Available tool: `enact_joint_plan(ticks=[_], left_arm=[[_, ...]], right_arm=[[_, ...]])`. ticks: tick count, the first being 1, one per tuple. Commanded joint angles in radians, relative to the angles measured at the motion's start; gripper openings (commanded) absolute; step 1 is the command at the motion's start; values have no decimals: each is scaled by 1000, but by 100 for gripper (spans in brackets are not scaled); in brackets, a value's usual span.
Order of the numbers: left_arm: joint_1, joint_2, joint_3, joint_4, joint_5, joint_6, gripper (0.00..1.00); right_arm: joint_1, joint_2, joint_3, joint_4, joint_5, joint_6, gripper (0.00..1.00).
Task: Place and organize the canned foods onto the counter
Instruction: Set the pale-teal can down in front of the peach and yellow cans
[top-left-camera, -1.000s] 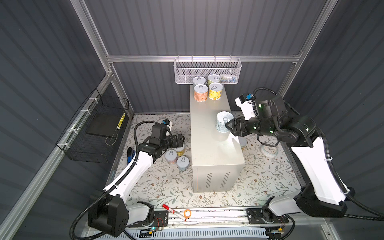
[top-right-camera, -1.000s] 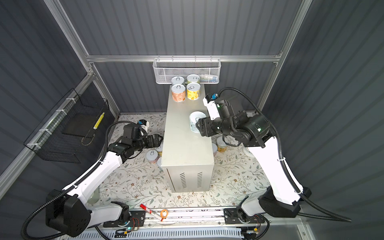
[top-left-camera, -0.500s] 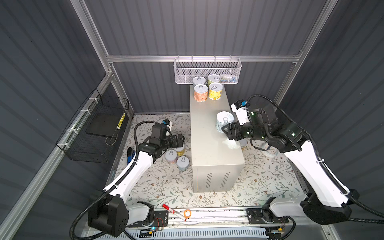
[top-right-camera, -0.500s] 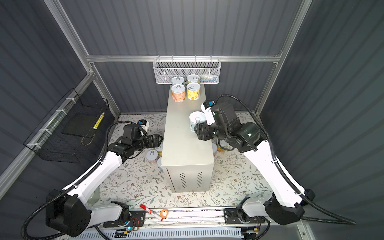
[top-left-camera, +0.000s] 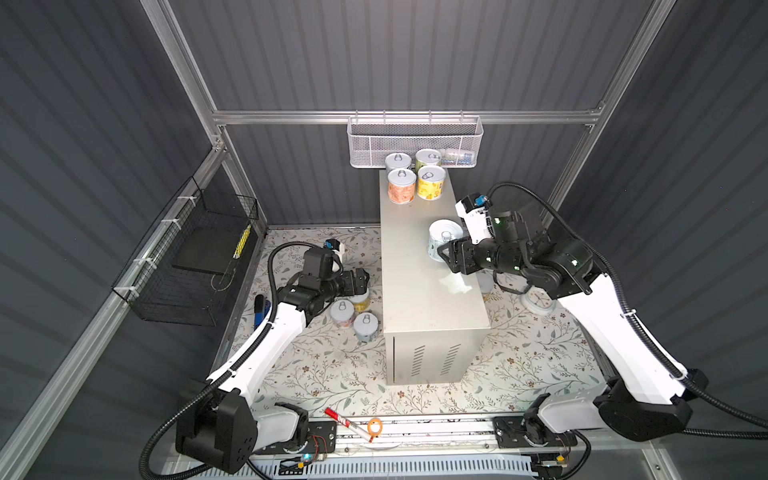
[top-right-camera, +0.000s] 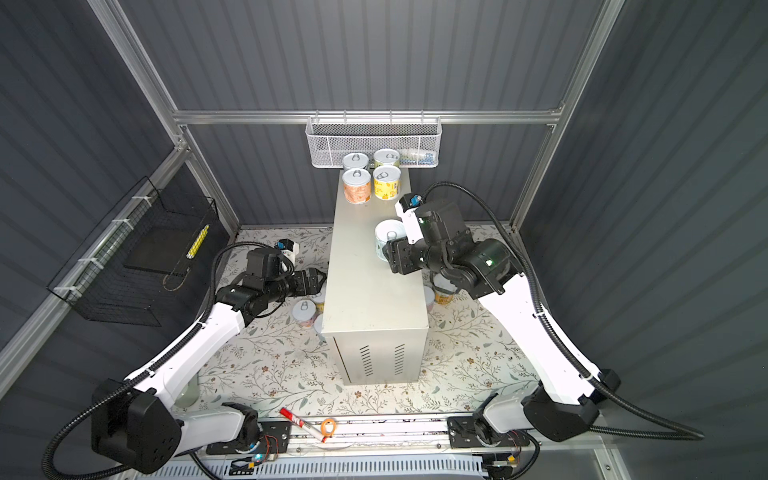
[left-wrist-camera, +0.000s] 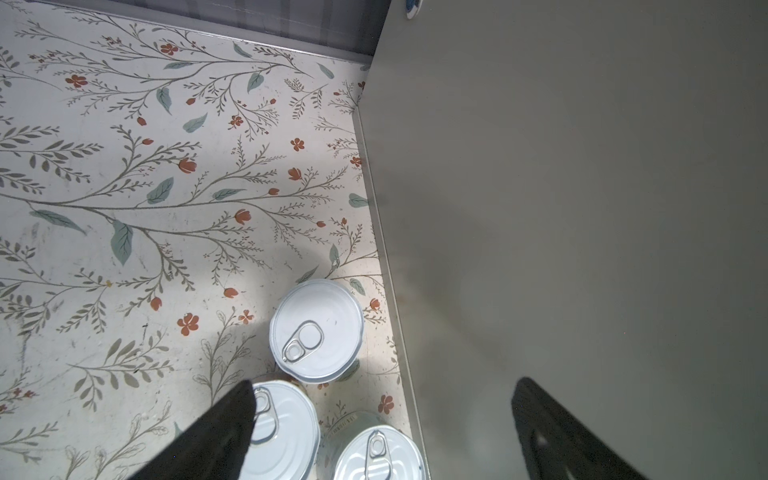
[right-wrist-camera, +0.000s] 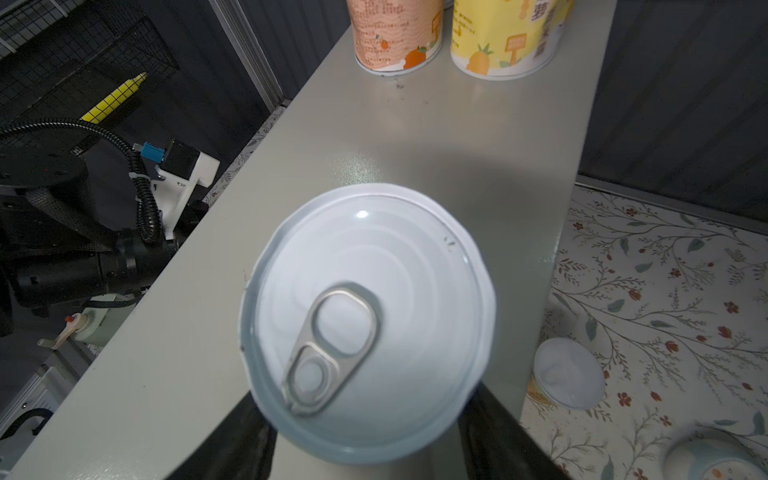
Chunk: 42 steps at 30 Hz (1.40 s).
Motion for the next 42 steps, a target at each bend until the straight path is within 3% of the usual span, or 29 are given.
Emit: enact_joint_plan(ticks=[1,24,42], left_arm=[[6,-13,4,4,6,11,97],[6,-13,-11,21,18,11,97],[6,-10,-16,23,7,17,98]], right_arm=[[3,20,25,49,-13,-21,67],[-16,265,193,213,-19,-56,70],[-71,422,319,229,-115,-22,70]])
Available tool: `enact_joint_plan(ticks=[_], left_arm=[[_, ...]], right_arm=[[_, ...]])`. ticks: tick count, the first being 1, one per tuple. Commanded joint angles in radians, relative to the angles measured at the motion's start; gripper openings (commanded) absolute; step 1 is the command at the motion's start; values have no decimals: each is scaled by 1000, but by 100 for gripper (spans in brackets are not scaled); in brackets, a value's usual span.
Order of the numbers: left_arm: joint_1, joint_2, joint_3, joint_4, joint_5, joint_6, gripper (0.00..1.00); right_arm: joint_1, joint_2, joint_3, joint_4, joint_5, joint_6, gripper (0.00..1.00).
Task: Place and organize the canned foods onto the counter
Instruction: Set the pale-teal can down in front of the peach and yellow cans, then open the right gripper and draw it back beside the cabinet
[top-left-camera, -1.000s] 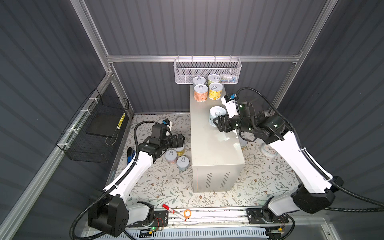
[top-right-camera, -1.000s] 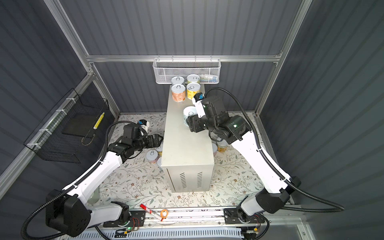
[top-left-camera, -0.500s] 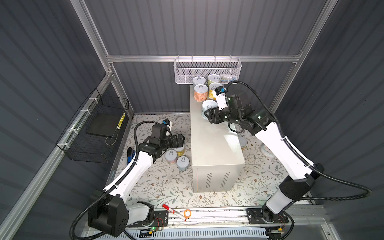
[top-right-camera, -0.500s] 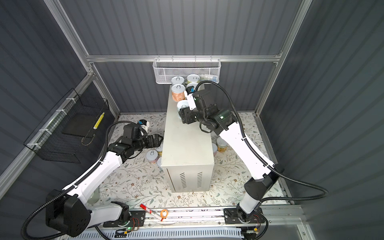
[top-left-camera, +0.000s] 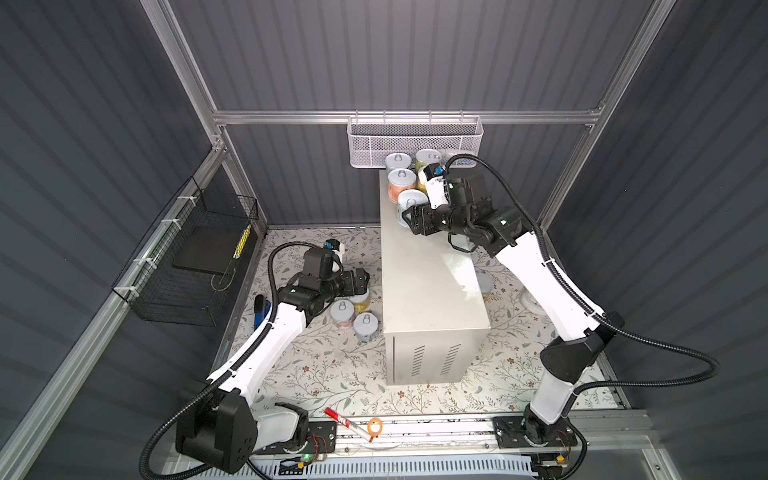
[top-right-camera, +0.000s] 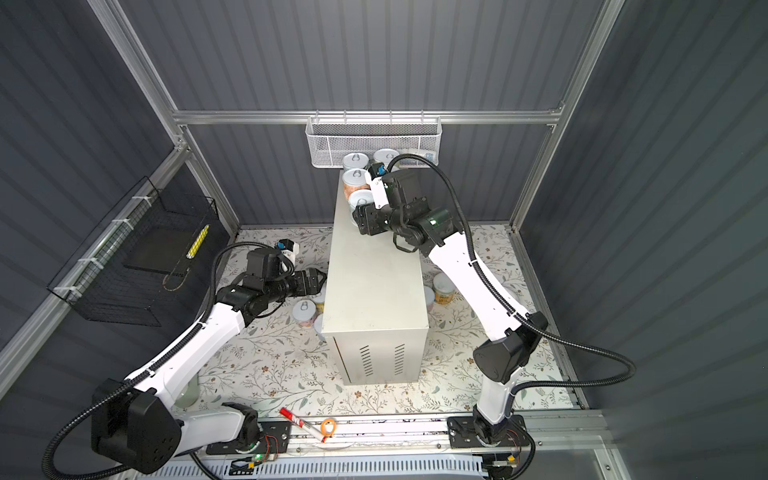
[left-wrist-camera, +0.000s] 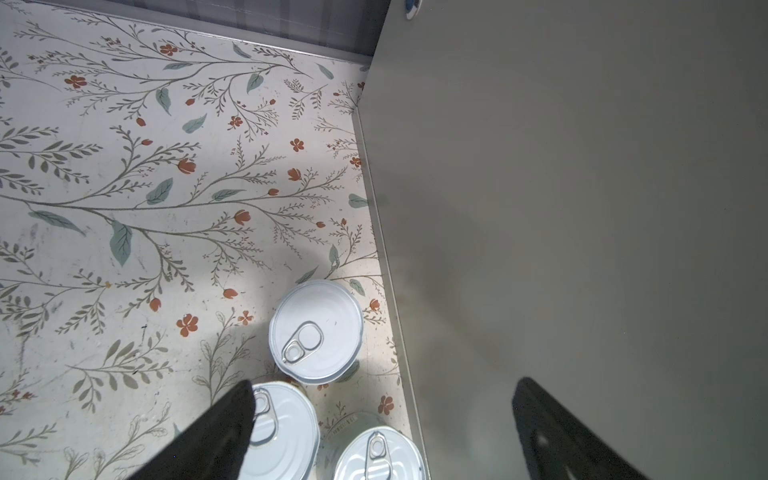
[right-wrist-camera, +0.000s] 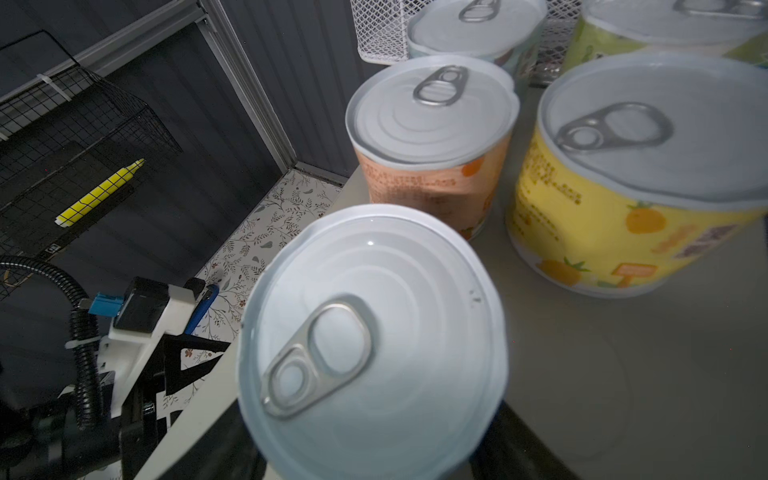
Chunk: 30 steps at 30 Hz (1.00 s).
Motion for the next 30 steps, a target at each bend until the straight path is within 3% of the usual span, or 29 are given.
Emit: enact_joint_plan(ticks=[1,21,30], left_arm=[[6,-8,-12,15,7,16,98],[6,6,-19,20,0,25,98],[6,-16,-55,52,-44,0,99]], right_arm=[[-11,27,32,1,-32,18,71],[-20,92,119,-44,-47,45,71],[-15,-142,-20,-68,-59,73,76]])
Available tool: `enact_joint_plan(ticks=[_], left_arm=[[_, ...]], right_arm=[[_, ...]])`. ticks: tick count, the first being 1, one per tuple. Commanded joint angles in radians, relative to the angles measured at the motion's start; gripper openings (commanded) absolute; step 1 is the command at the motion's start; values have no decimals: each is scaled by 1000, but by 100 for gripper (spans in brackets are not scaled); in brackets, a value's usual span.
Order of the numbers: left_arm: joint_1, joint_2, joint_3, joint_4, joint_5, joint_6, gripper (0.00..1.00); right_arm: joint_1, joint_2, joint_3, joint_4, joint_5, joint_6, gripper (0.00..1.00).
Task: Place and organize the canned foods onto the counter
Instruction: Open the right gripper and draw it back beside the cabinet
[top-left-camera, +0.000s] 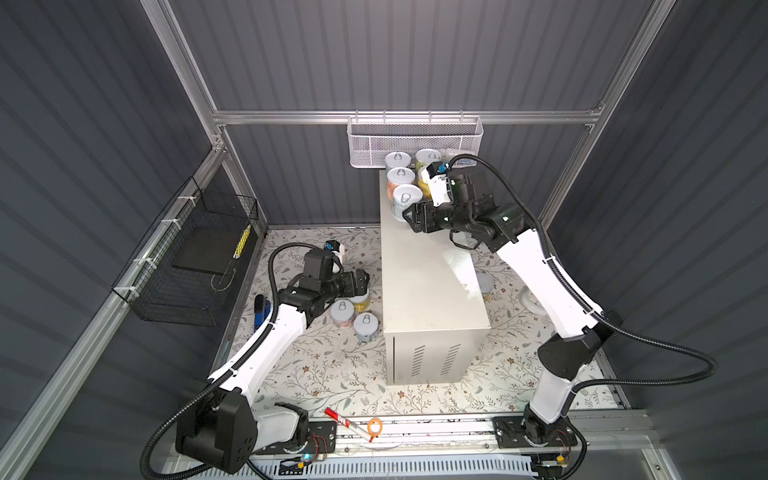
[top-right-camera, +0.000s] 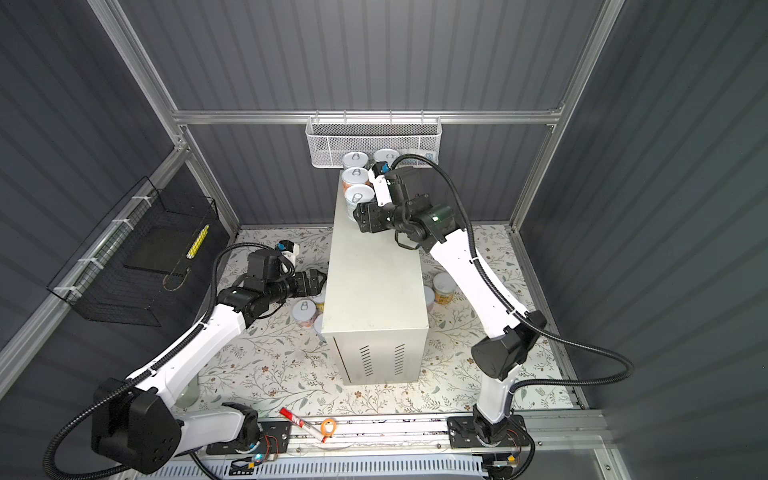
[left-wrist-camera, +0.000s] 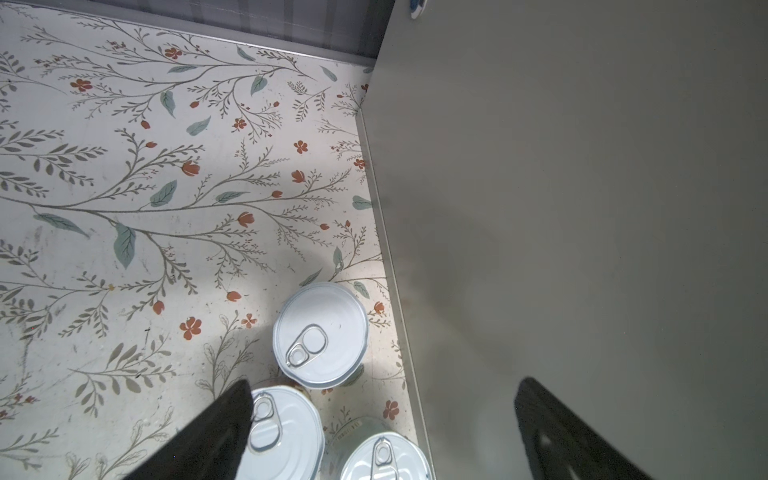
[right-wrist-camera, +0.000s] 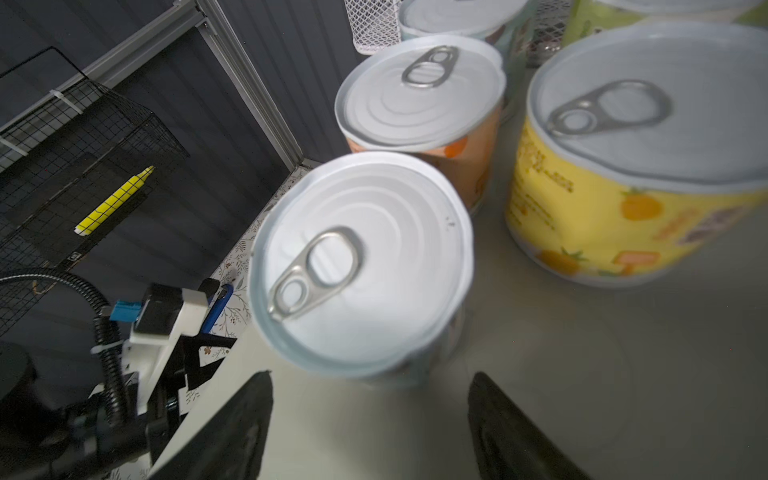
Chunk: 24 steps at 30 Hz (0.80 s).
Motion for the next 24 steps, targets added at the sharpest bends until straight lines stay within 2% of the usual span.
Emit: enact_joint_plan(ticks=[1,8,13,17,21,24], left_arm=[[6,-12,-27,21,-30,-9,99],[6,40,-38,34,9,-33,99],[-1,78,-17,13,42,-34,98],[-23,43,-28,-16,0,-25,98],[-54,-28,-43,-83,-62,-23,98],[-76,-84,-66,-141,-119,-24,98]], right_arm=[[3,-155,-68,-13,-14,29,76],[-25,-465,-360,-12,156,13,78],[-157,-642,-606,42,120,78,77],[-207,-719,-745,72,94,110,77],[-217,-777,-866,85,168,151,79],[-243,-826,-965,96,215,185,83]])
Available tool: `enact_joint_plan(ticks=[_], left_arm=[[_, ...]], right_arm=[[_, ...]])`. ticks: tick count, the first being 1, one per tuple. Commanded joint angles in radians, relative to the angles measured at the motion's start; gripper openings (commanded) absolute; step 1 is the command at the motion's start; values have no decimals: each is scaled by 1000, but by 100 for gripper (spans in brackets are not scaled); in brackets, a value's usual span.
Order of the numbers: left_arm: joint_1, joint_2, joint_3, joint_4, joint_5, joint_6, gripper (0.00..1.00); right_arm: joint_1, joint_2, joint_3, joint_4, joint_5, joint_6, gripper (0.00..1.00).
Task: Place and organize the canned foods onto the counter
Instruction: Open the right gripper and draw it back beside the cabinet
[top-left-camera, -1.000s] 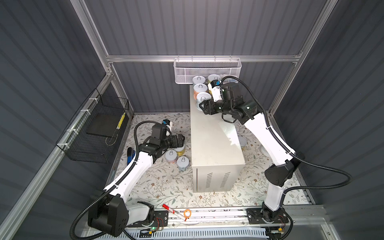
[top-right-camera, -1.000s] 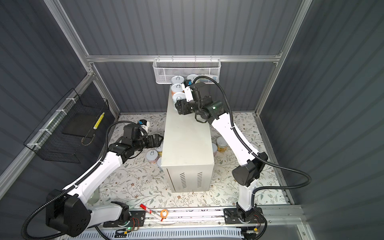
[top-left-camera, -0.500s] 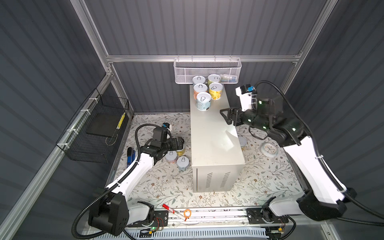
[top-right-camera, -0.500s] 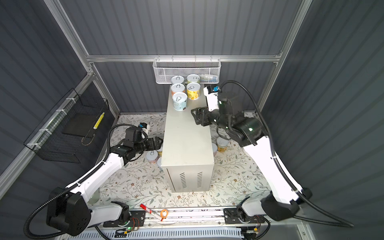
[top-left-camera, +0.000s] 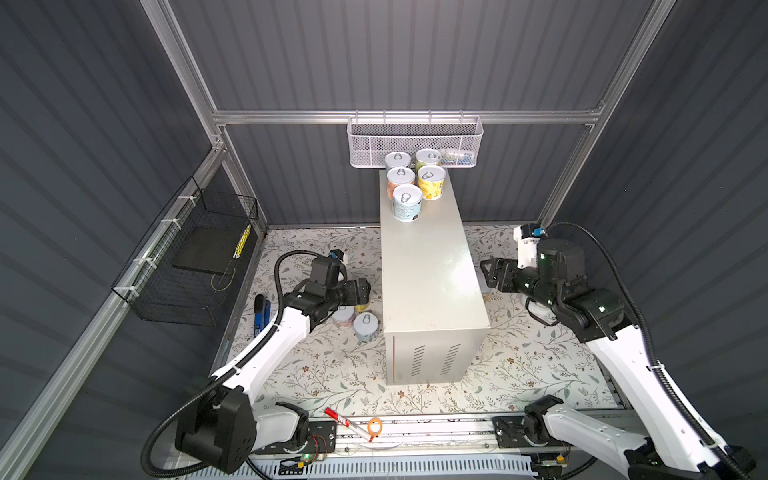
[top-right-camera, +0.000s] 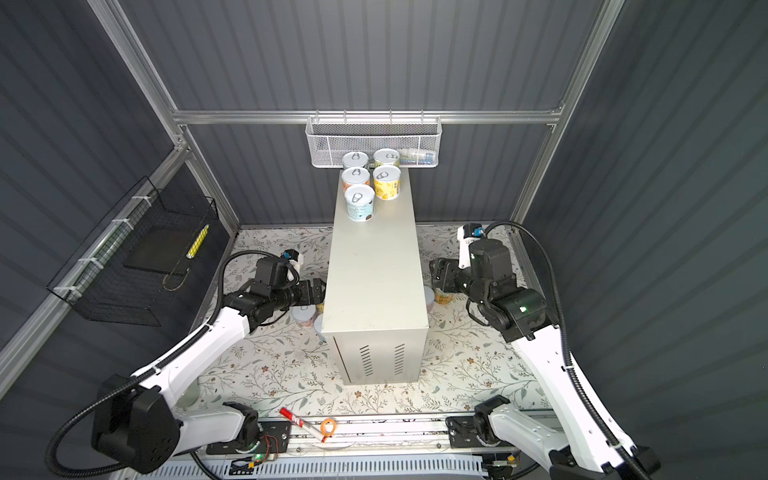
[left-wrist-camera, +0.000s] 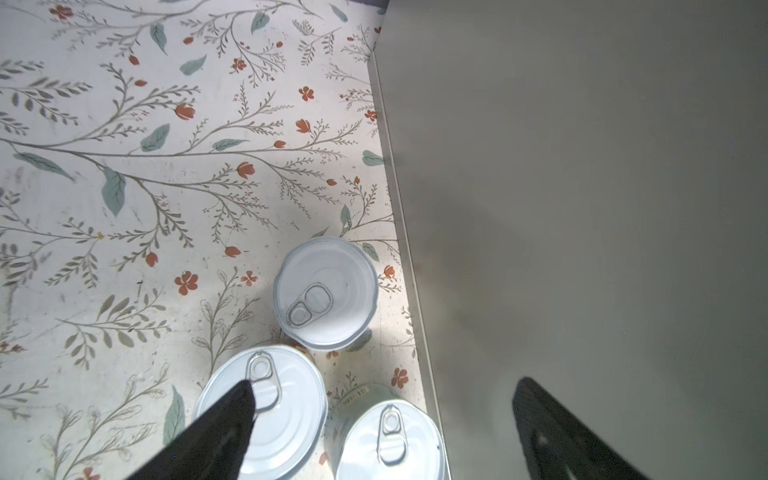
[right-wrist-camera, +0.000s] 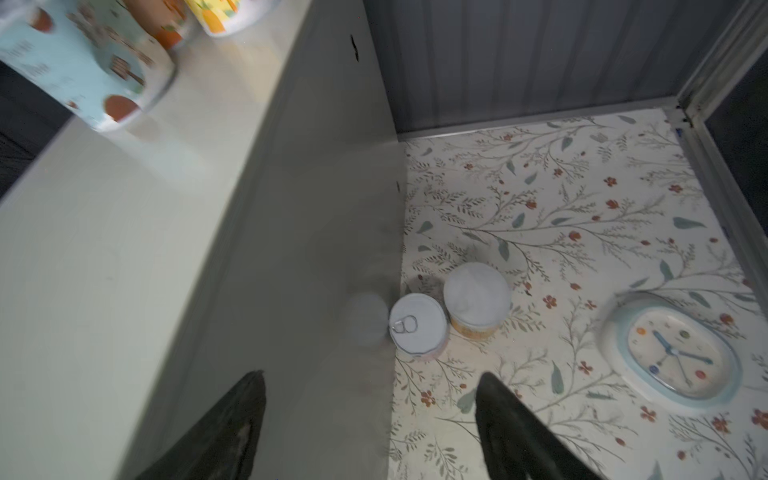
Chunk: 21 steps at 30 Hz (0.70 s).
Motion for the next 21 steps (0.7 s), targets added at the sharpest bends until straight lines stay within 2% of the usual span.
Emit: enact_joint_plan(ticks=[1,10,15,21], left_arm=[[-17,-65,-29,-99,-76,-1,98],[-36,-134,-138,-167,-122,-75,98],[-36,-149,-180,-171,-174,-125,99],[-36,-130,-234,-87,-127,-162,99]], right_arm=[[-32,-66,-83,32,63,60,84],[-72,-88,-291,131,-43,153,85],[-72,-43,-309,166,-83,159,85],[-73,-26,-303,179,-87,144,85]])
